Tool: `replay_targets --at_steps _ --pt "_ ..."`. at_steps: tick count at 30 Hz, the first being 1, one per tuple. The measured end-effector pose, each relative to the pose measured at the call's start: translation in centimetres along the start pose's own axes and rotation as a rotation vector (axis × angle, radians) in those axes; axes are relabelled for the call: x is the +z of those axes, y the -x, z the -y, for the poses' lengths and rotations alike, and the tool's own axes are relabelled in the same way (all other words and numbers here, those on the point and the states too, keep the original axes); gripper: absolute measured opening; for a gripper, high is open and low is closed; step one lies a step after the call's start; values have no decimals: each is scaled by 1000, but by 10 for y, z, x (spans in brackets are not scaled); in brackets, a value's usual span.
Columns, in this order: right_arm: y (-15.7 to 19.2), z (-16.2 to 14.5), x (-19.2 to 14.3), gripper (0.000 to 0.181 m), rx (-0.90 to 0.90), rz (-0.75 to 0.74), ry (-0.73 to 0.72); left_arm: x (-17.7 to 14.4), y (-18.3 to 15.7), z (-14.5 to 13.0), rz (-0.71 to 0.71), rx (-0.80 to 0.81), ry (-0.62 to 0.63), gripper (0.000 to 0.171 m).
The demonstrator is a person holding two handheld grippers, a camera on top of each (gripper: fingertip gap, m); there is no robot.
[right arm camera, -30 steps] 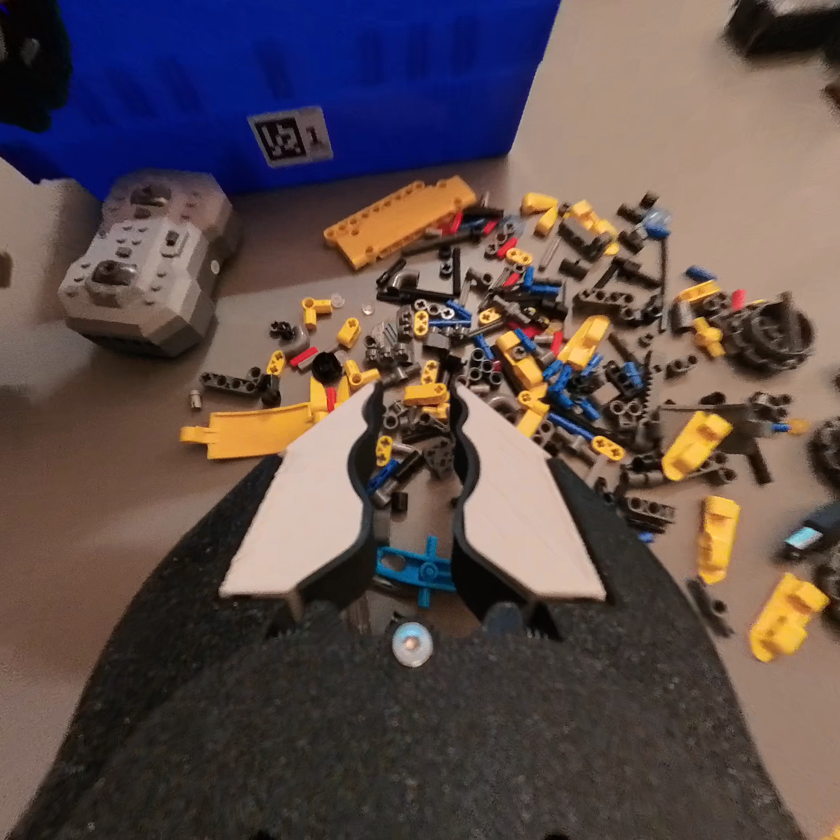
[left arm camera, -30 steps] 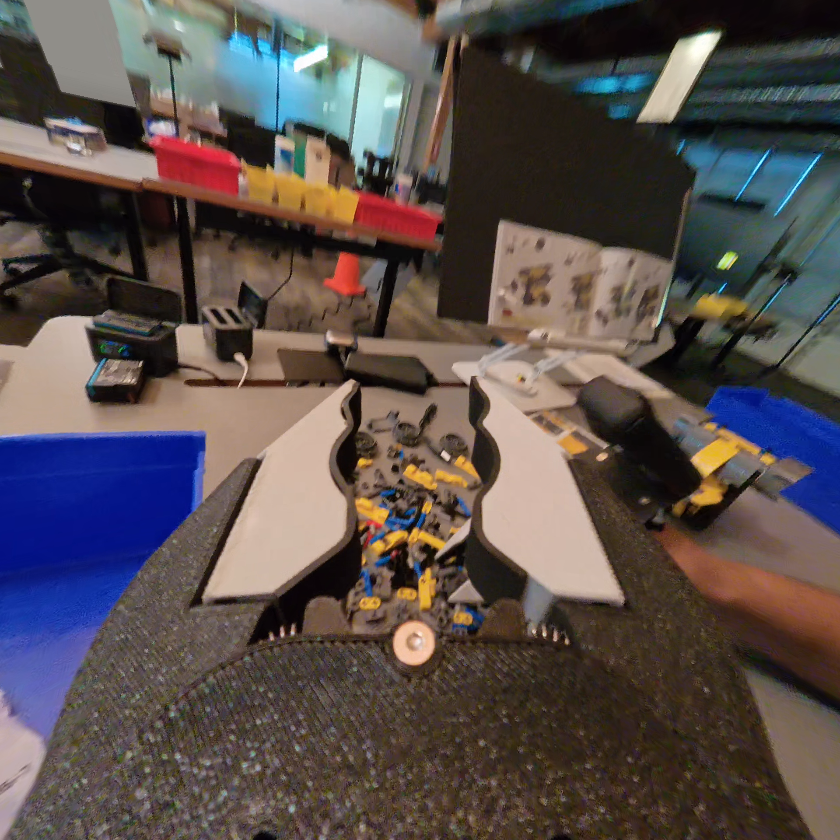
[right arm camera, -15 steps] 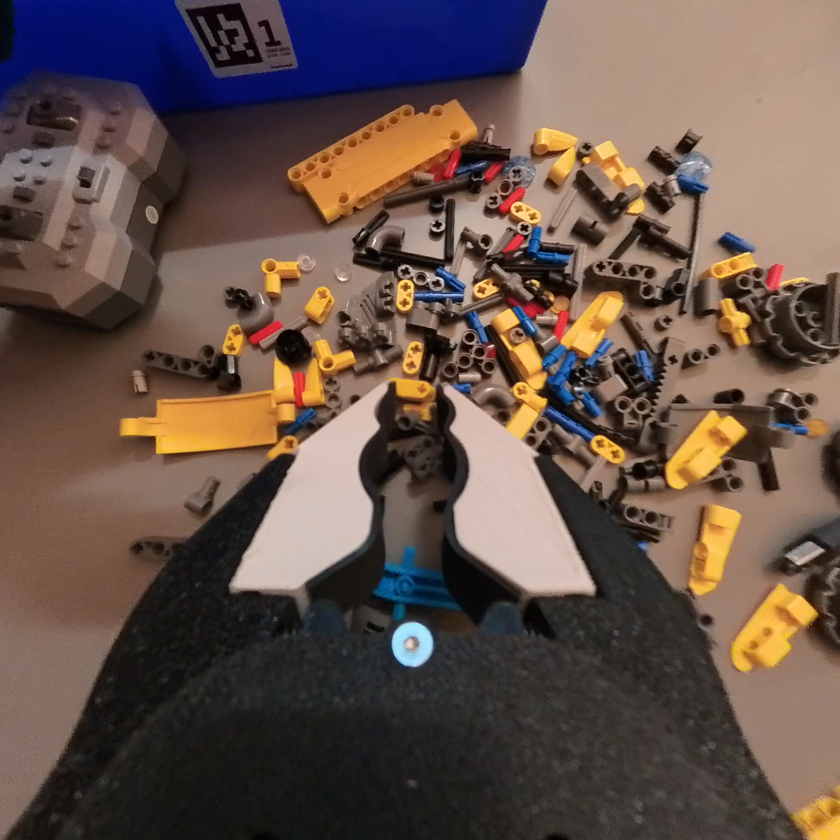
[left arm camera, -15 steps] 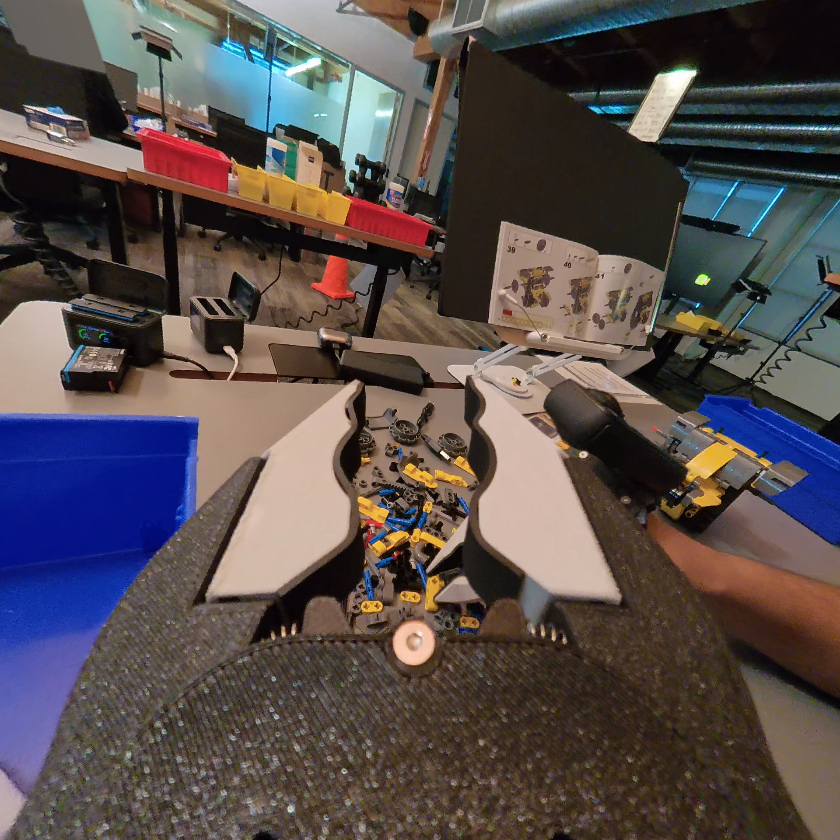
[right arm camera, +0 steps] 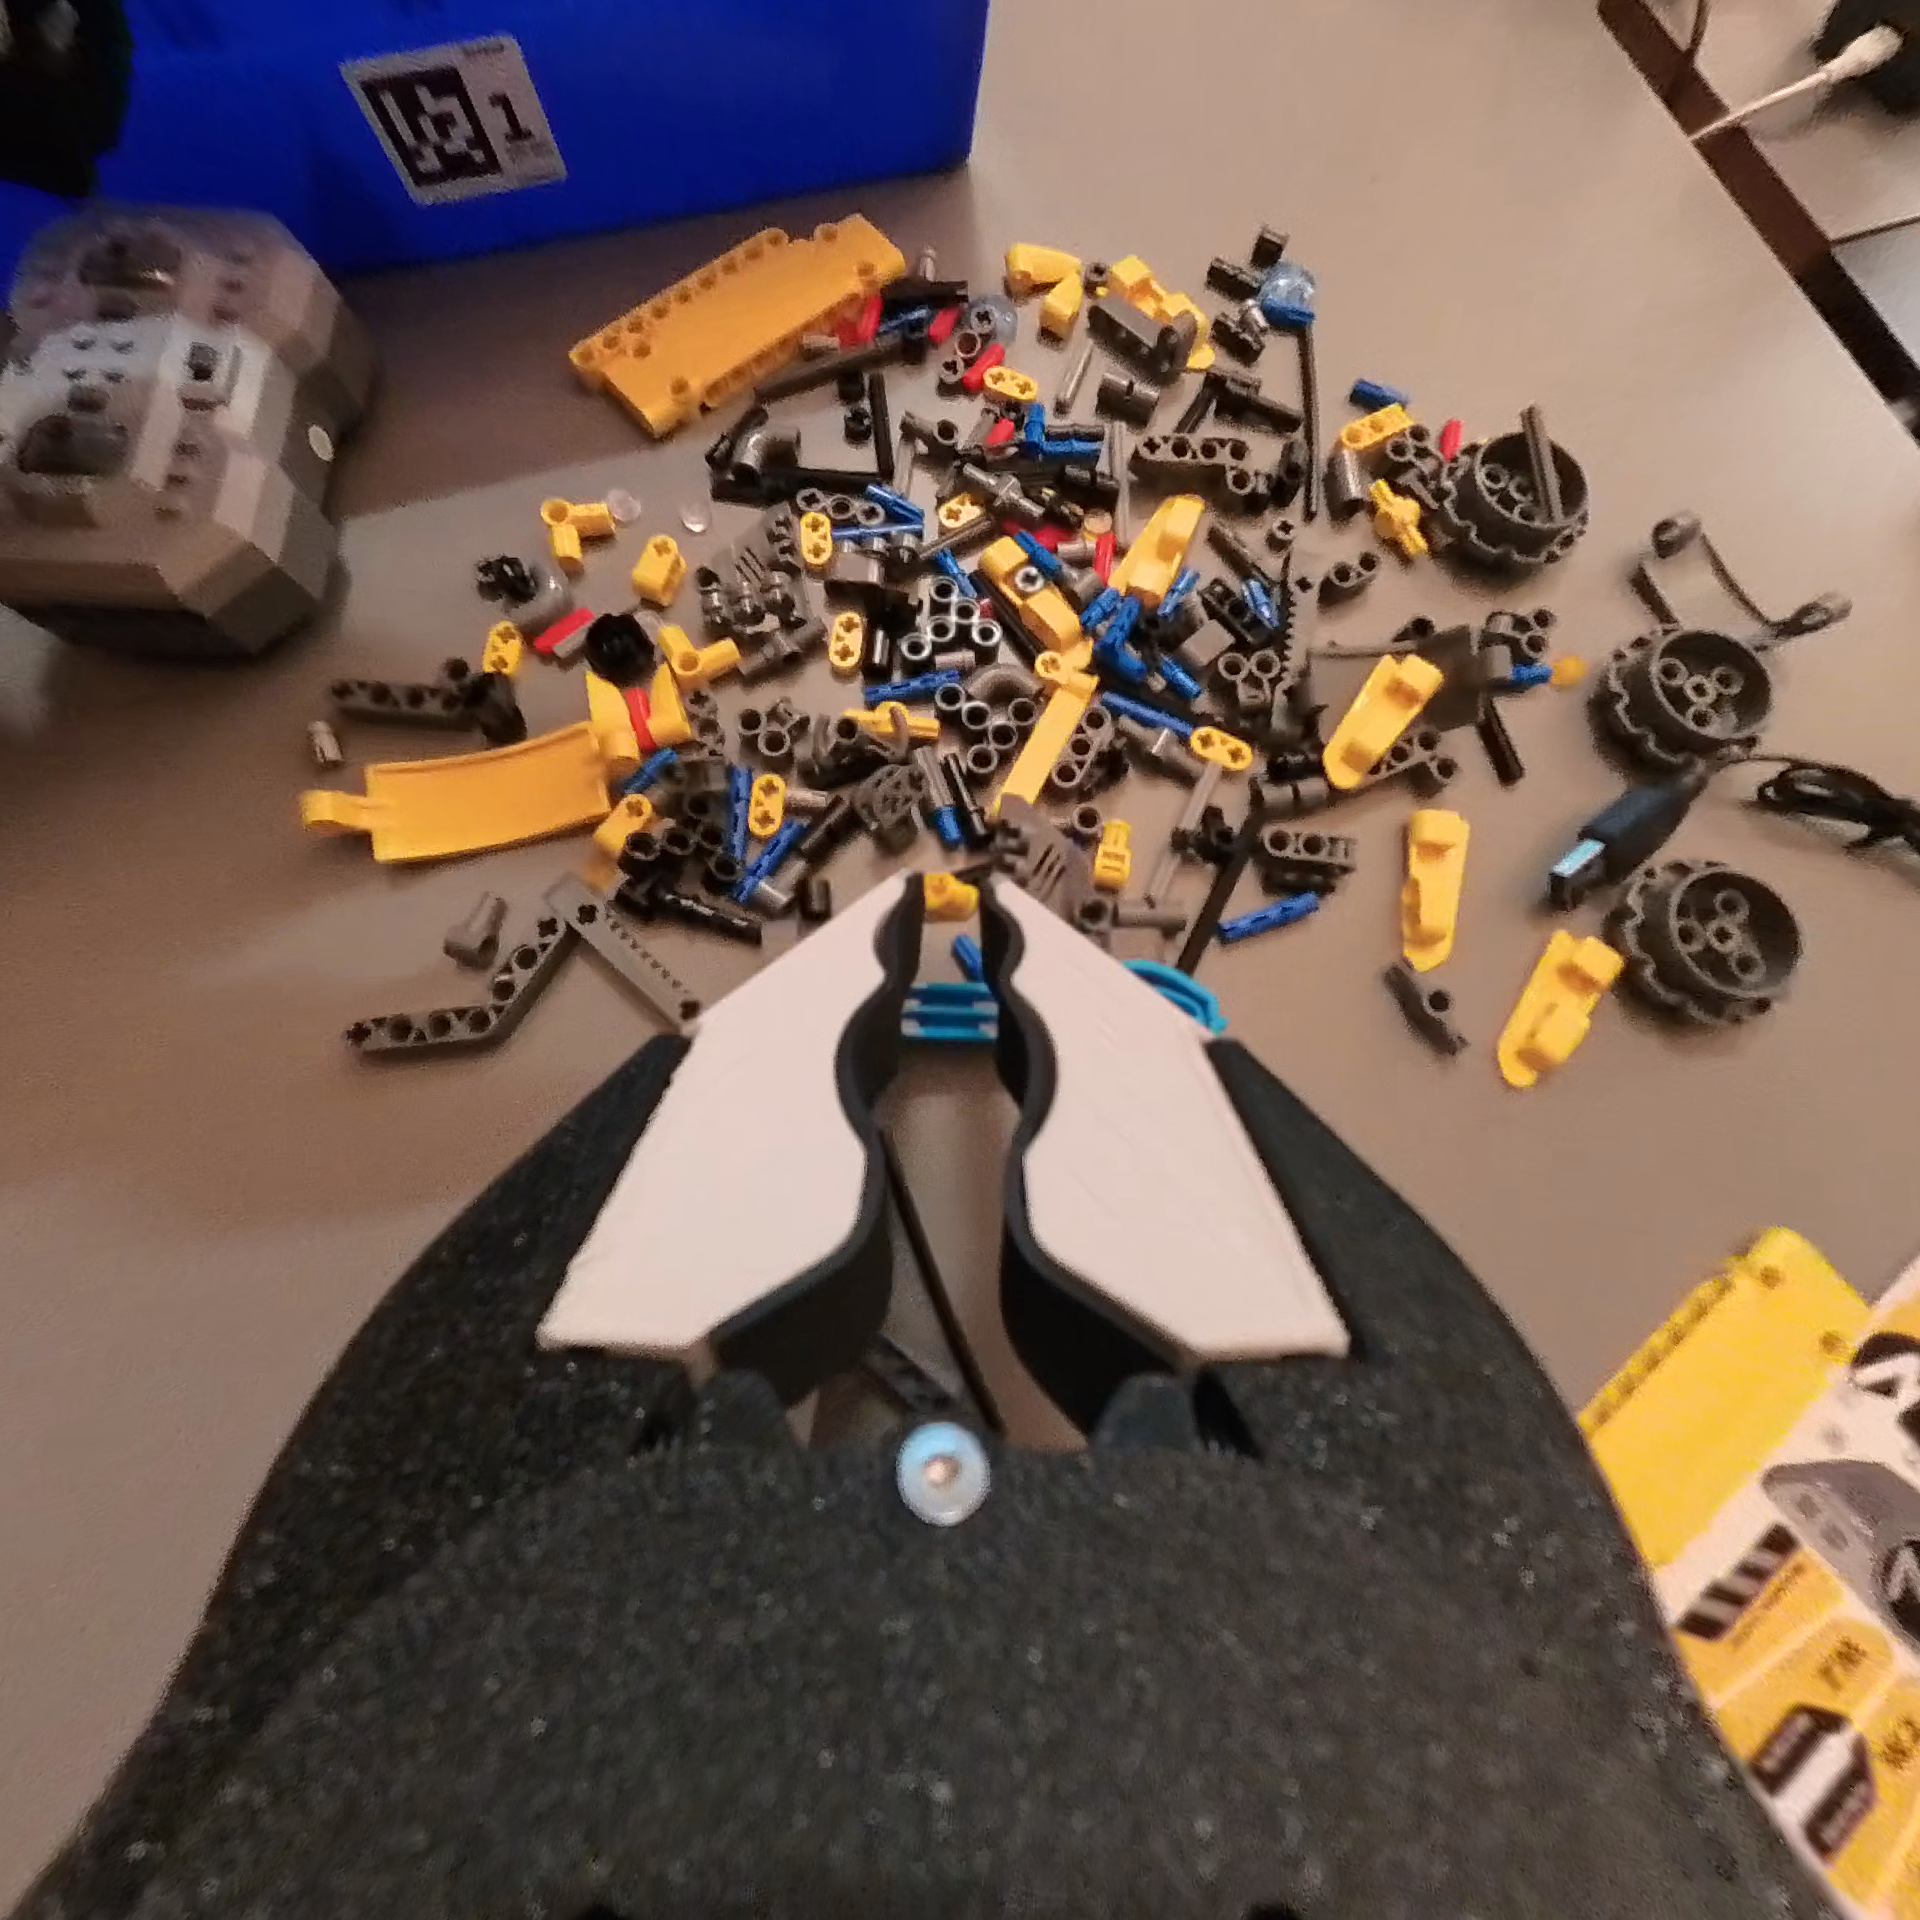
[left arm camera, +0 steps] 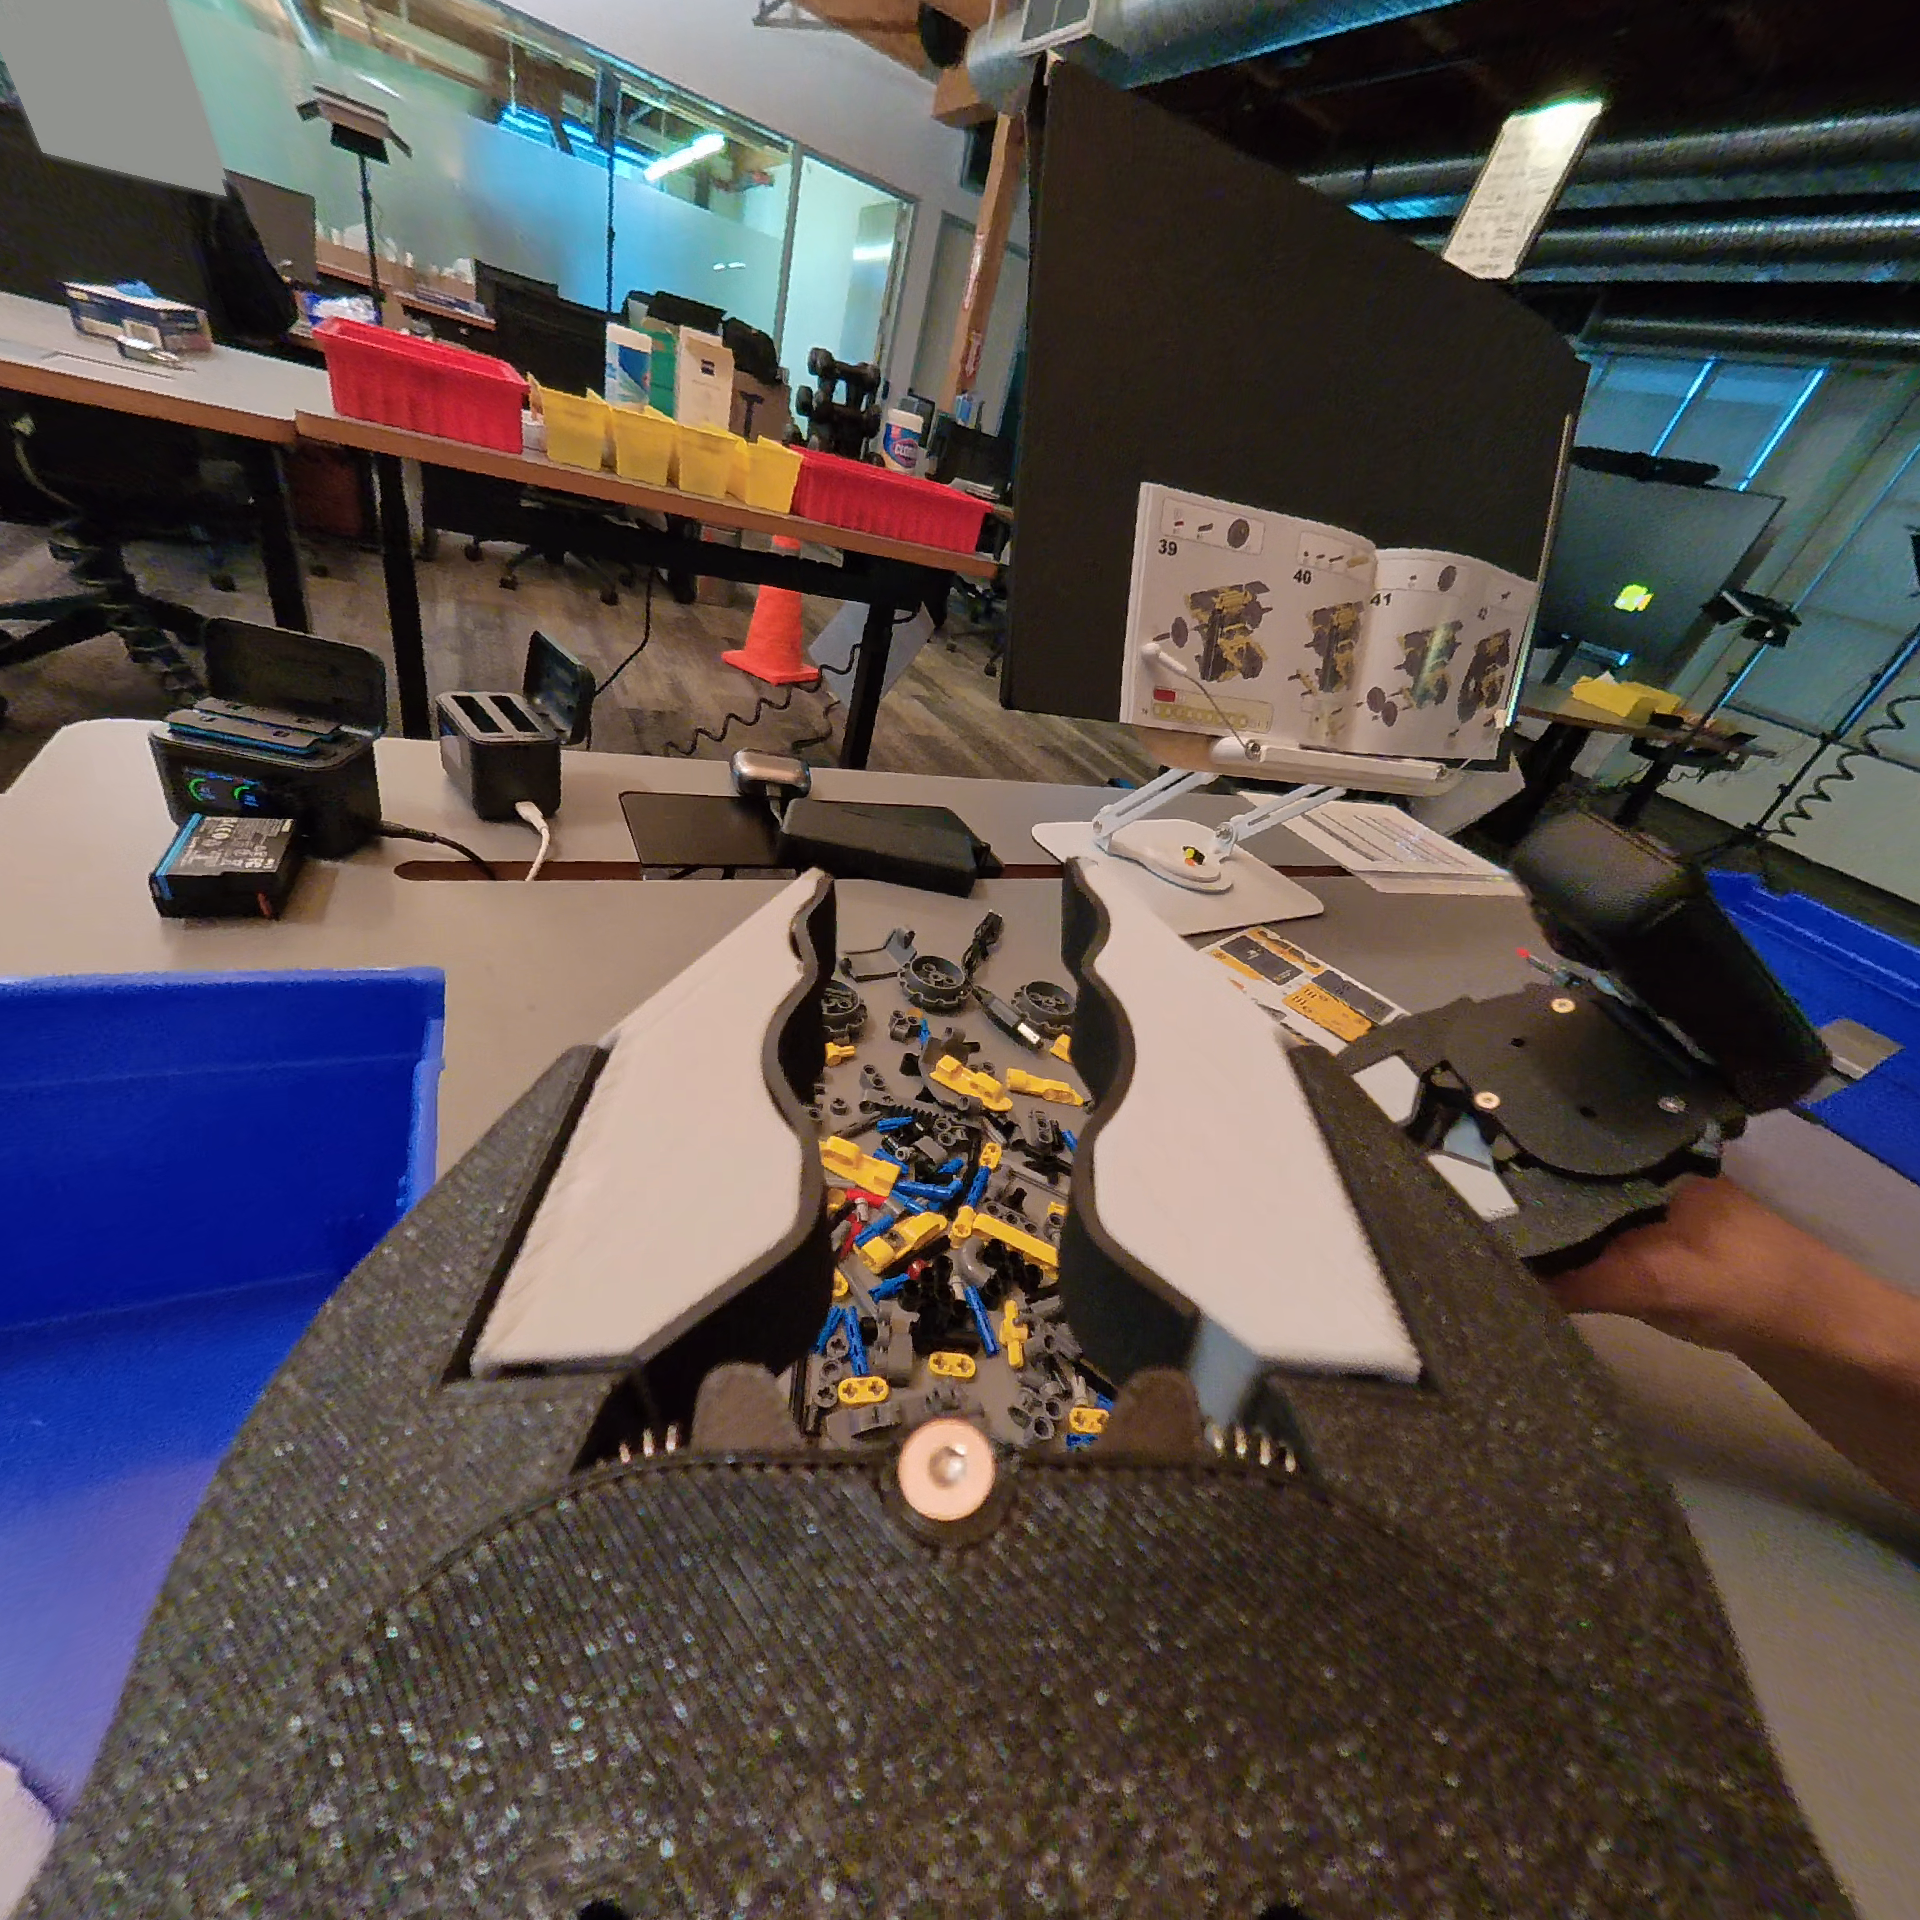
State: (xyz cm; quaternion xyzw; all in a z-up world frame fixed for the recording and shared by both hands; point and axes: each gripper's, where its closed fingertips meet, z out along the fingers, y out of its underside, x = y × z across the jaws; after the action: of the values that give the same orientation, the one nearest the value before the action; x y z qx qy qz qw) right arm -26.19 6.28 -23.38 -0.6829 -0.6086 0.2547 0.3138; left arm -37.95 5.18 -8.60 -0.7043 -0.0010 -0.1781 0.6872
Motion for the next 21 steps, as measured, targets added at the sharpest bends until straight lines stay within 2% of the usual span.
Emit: replay_targets --at_steps 2,6,10,21 --pt "6 -2 -2 10 33 26 -34 1 -1 0 0 3 1 42" --pt "3 -4 -4 23 53 -1 -66 3 -3 -1 -5 5 6 42" --pt "8 2 -10 23 14 -18 -114 3 -3 -2 0 11 10 42" --pt "59 3 17 24 -58 95 -50 1 2 -1 2 -11 0 42"
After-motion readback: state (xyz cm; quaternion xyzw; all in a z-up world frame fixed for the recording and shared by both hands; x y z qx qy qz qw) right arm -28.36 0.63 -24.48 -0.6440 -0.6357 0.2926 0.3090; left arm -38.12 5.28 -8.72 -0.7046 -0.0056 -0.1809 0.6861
